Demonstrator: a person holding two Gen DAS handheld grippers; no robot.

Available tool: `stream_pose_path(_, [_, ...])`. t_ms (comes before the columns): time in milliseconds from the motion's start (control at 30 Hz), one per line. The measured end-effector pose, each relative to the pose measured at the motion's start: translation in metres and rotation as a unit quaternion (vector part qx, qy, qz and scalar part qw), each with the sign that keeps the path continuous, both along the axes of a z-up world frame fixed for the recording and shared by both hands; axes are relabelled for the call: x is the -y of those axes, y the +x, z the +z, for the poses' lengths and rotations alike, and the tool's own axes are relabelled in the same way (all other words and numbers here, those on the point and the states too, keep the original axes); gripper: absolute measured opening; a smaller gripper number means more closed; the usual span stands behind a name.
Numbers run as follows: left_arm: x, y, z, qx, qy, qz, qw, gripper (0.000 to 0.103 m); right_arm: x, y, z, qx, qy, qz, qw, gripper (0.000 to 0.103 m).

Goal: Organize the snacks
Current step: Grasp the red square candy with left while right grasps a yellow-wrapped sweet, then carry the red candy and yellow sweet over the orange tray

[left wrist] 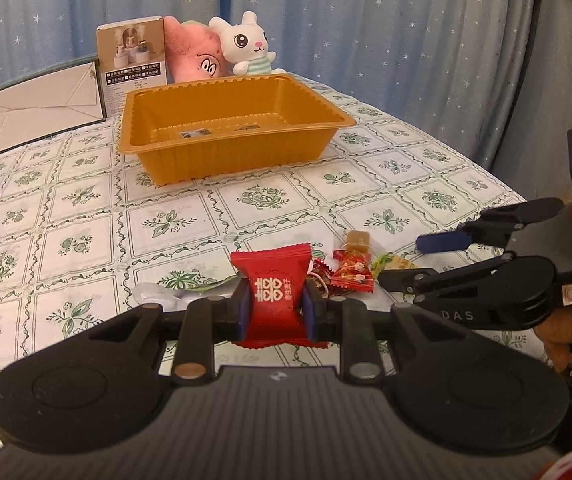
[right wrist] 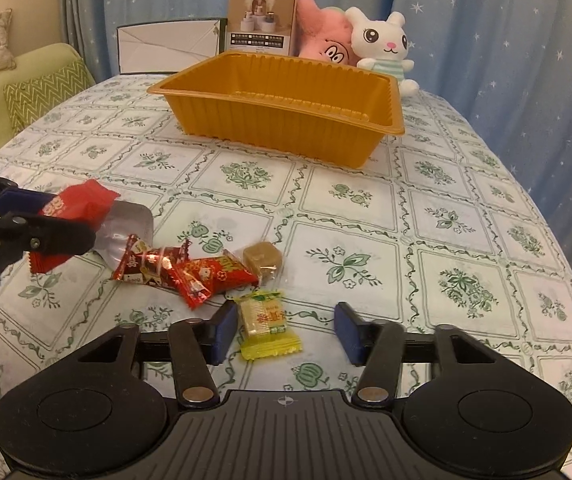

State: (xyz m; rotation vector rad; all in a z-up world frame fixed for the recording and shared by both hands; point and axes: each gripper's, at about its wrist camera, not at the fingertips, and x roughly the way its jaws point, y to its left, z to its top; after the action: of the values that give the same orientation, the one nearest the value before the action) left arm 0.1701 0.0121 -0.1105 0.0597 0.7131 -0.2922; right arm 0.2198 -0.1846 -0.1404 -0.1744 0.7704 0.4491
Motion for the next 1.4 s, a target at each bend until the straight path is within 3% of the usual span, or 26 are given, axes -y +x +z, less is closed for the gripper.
stream_pose_path(167, [0.004,0.0,-0.001,-0.001,0.002,-0.002,1.0,0.023,-0.006,-0.004,0.0,0.0,0.003,0.019,1.0,0.023])
stream_pose_path(833, [0.018,-0.009,0.0,0.007,0.017,0.022,0.9996,0.023,0.014,-0.013,0.018,0.001,0.058,-0.051,0.997,0.022])
stream_pose_path(1400, [0.016,-0.001,0.013,0.033,0.025,0.037,0.9984,0.023,0.006,-0.015,0.03,0.048,0.033,-0.046,0.997,0.022])
